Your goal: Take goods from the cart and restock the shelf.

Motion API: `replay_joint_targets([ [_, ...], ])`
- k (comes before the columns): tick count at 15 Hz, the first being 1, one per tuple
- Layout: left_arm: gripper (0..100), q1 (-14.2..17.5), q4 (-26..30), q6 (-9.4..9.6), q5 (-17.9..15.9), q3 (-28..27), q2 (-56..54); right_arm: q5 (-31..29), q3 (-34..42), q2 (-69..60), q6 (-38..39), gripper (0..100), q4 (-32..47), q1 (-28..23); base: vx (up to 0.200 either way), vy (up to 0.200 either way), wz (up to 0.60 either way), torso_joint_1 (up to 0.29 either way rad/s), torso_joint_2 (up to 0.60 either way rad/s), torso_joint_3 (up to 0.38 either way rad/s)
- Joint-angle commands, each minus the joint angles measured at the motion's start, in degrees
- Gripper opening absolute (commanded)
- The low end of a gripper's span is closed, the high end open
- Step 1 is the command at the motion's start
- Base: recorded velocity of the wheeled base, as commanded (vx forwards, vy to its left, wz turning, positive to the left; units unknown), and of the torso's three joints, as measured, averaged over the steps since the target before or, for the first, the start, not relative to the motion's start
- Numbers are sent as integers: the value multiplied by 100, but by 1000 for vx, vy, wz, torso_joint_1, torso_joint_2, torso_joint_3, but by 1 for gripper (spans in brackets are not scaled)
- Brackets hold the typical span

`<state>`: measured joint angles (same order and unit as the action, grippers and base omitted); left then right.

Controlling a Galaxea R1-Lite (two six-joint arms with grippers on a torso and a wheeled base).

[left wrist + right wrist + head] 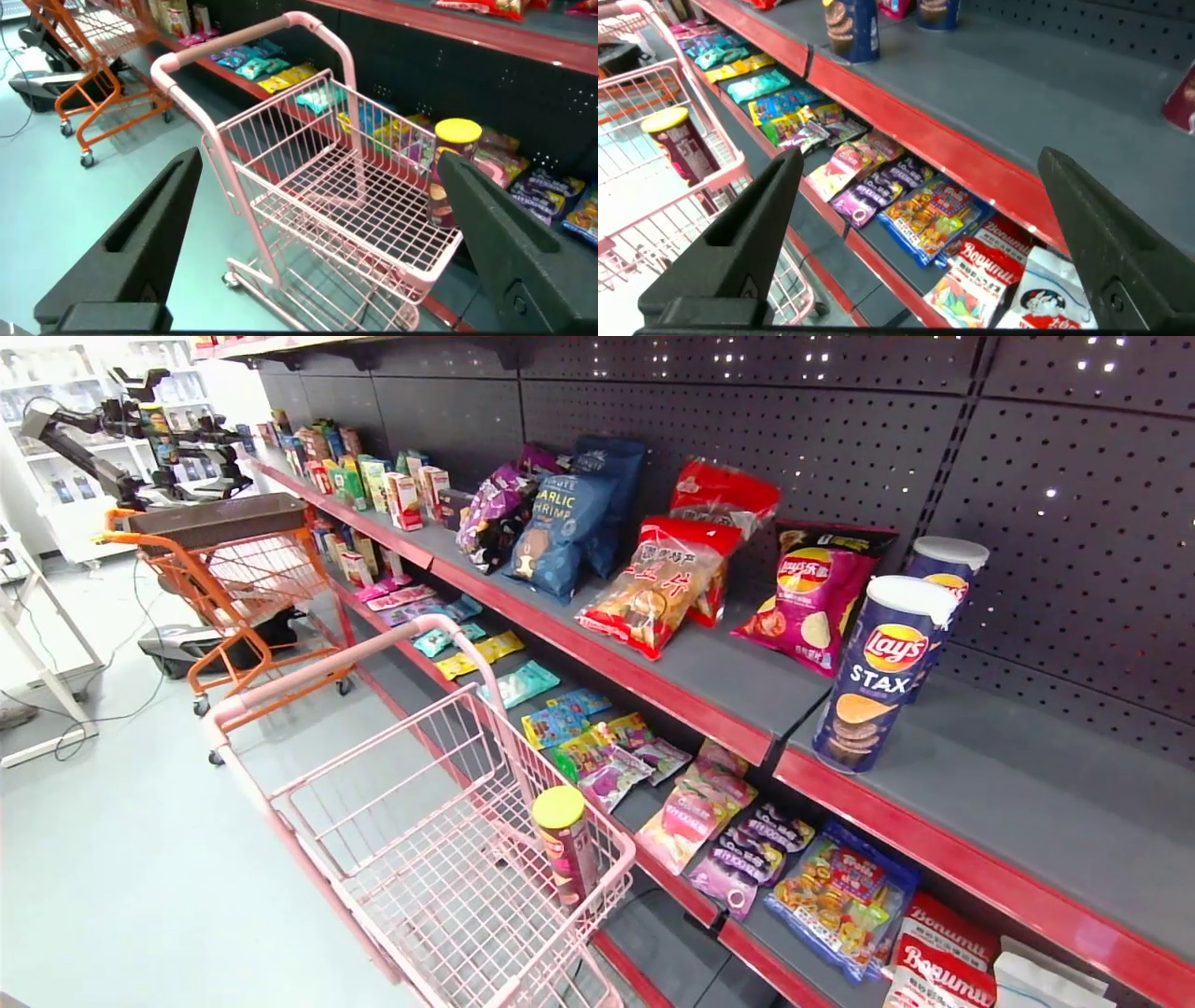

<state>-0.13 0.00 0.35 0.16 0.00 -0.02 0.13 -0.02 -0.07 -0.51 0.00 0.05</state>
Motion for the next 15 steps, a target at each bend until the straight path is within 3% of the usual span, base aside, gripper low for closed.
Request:
replay_joint_targets([
  [1,100,5,0,0,2,0,2,4,2,7,-2,100,0,4,0,0,0,-144,344,198],
  [15,100,5,0,0,2,0,2,4,2,7,-2,100,0,4,0,0,0,-156,380,224],
])
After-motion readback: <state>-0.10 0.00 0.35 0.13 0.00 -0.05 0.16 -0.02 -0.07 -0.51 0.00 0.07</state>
